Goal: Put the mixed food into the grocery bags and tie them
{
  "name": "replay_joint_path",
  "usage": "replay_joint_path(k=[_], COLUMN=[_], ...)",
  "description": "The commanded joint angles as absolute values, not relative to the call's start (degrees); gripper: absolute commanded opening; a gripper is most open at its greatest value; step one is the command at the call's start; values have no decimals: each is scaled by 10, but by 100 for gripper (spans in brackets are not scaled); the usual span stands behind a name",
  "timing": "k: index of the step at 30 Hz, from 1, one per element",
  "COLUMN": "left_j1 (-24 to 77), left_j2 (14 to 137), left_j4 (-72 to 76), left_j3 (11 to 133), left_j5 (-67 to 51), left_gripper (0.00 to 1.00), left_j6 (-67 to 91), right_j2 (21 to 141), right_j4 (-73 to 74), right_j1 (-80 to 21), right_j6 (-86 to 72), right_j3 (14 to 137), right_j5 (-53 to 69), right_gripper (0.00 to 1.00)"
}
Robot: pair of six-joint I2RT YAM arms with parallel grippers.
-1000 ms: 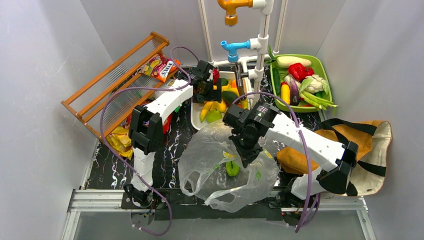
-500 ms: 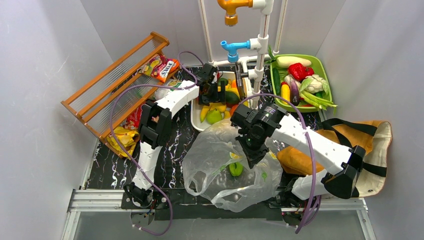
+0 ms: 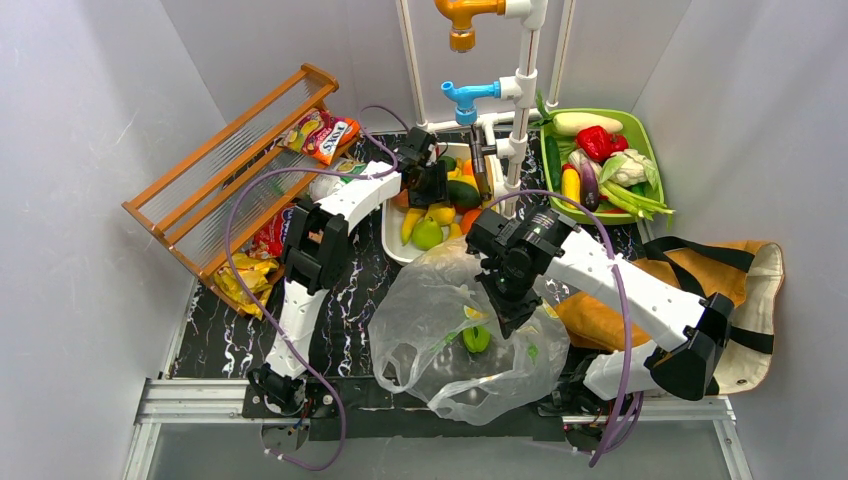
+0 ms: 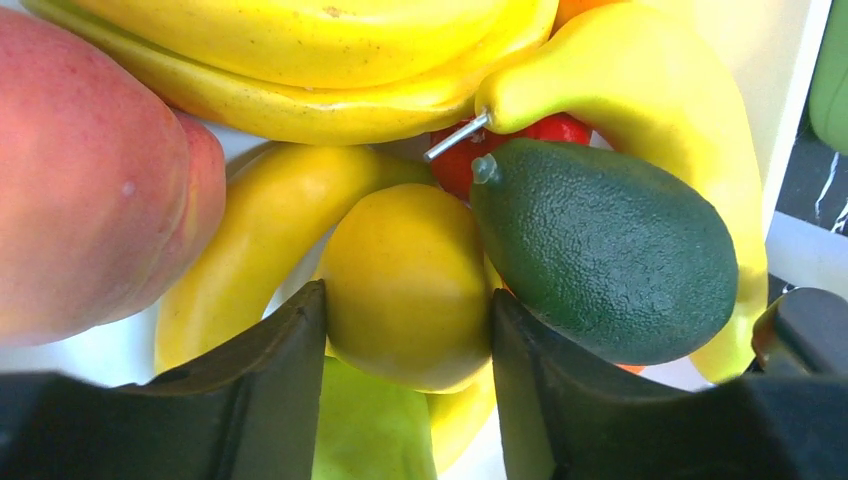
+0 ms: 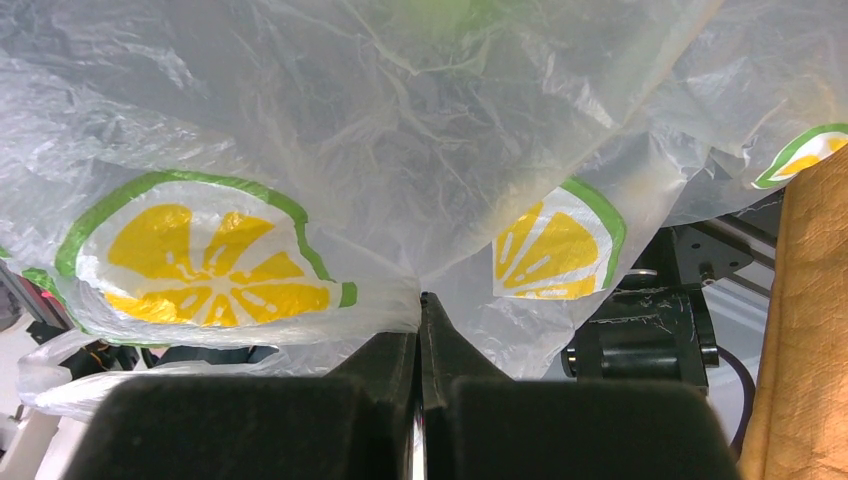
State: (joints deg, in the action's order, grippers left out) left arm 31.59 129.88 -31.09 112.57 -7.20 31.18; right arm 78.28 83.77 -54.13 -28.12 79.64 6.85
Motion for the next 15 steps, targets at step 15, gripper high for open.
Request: replay_joint_path(k=[15], left_j1=[292], left_j2=[1152], left_j4=[-335], left_j3=[1082], left_j5=[-25], left_gripper=[7], left_j6=[301], right_j2=[812], right_j4=[824], right_j1=[-536], right_j6=[-266], right_j3=[833], right_j5=[111], right_gripper=[1])
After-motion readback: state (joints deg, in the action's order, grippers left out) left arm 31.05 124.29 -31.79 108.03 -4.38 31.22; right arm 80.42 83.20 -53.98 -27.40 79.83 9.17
